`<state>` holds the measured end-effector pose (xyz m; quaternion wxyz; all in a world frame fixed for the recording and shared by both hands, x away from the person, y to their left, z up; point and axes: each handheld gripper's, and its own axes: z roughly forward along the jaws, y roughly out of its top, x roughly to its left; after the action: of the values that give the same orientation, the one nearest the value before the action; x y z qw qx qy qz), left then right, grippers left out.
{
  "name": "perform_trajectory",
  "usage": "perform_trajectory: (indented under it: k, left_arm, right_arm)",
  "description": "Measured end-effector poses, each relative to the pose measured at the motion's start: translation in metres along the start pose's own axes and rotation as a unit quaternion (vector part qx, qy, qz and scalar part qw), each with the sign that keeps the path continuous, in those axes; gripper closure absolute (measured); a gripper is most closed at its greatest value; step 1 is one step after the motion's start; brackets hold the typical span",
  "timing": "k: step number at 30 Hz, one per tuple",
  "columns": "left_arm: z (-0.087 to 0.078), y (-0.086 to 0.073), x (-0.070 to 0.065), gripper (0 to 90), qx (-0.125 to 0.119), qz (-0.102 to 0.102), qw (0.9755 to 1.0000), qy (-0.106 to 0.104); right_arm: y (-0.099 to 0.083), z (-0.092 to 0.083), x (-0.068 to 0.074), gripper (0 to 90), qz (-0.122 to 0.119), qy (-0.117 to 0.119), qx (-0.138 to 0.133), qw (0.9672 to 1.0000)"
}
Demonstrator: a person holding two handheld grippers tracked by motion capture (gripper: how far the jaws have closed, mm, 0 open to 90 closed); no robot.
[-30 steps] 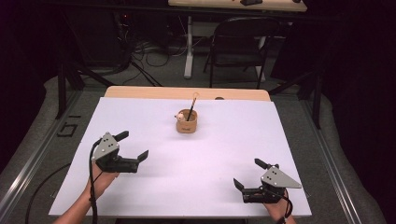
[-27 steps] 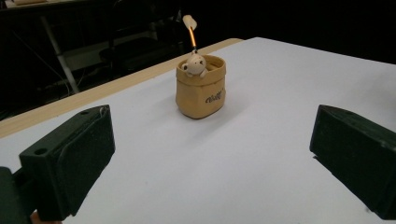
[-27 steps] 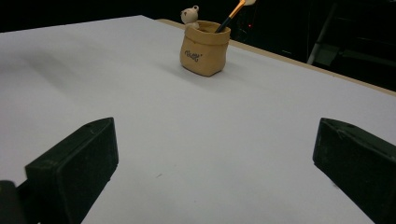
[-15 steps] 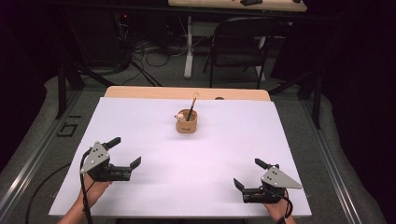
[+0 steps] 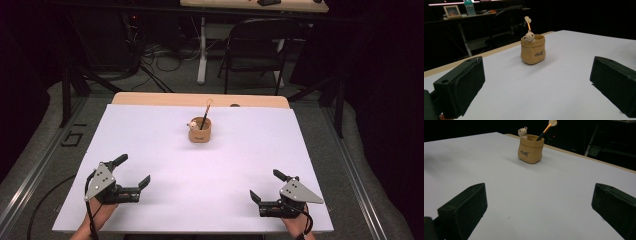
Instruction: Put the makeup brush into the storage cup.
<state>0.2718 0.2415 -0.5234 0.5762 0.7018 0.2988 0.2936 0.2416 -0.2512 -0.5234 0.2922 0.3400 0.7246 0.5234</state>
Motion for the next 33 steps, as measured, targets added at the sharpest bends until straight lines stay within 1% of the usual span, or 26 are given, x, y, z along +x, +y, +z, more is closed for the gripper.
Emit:
perform_trajectory:
  k: [3, 4, 8, 9, 17, 20, 24, 26, 27, 31, 33]
  left_arm:
    - [-0.002, -0.004, -0.001, 0.0, -0.001, -0.006, 1.0000, 0.004]
    - [-0.003, -0.005, -0.001, 0.0, 0.000, -0.003, 1.0000, 0.003]
    - [-0.006, -0.010, -0.003, 0.0, -0.002, -0.005, 0.9999, 0.012]
    - [-0.007, -0.012, -0.003, 0.0, -0.003, -0.009, 0.9999, 0.013]
    - [-0.012, -0.019, -0.003, 0.0, 0.003, -0.015, 0.9995, 0.026]
    - [-0.013, -0.021, -0.004, 0.0, 0.008, -0.012, 0.9995, 0.029]
    - [-0.014, -0.025, -0.005, 0.0, 0.011, -0.015, 0.9994, 0.028]
    - [-0.015, -0.026, -0.005, 0.0, 0.013, -0.023, 0.9993, 0.026]
    - [-0.015, -0.027, -0.005, 0.0, 0.013, -0.026, 0.9992, 0.026]
    - [-0.015, -0.028, -0.006, 0.0, 0.018, -0.027, 0.9992, 0.022]
    - [-0.015, -0.028, -0.007, 0.0, 0.019, -0.027, 0.9991, 0.027]
  right_arm:
    - [0.000, 0.000, 0.001, 0.0, 0.001, -0.003, -0.004, 1.0000]
    - [0.000, 0.000, 0.001, 0.0, 0.001, -0.004, -0.003, 1.0000]
    - [0.000, -0.001, 0.001, 0.0, 0.002, -0.005, -0.005, 1.0000]
    - [0.000, -0.001, 0.001, 0.0, 0.000, -0.005, -0.005, 1.0000]
    - [0.000, -0.001, 0.002, 0.0, 0.000, -0.010, -0.008, 0.9999]
    - [0.000, -0.001, 0.003, 0.0, 0.000, -0.011, -0.007, 0.9999]
    - [0.000, -0.001, 0.003, 0.0, 0.000, -0.012, -0.007, 0.9999]
    - [0.000, 0.000, 0.004, 0.0, 0.000, -0.013, -0.010, 0.9999]
    - [0.000, -0.001, 0.004, 0.0, -0.002, -0.014, -0.005, 0.9999]
    - [0.000, 0.000, 0.004, 0.0, -0.002, -0.014, -0.011, 0.9998]
    - [-0.001, 0.000, 0.004, 0.0, -0.002, -0.015, -0.011, 0.9998]
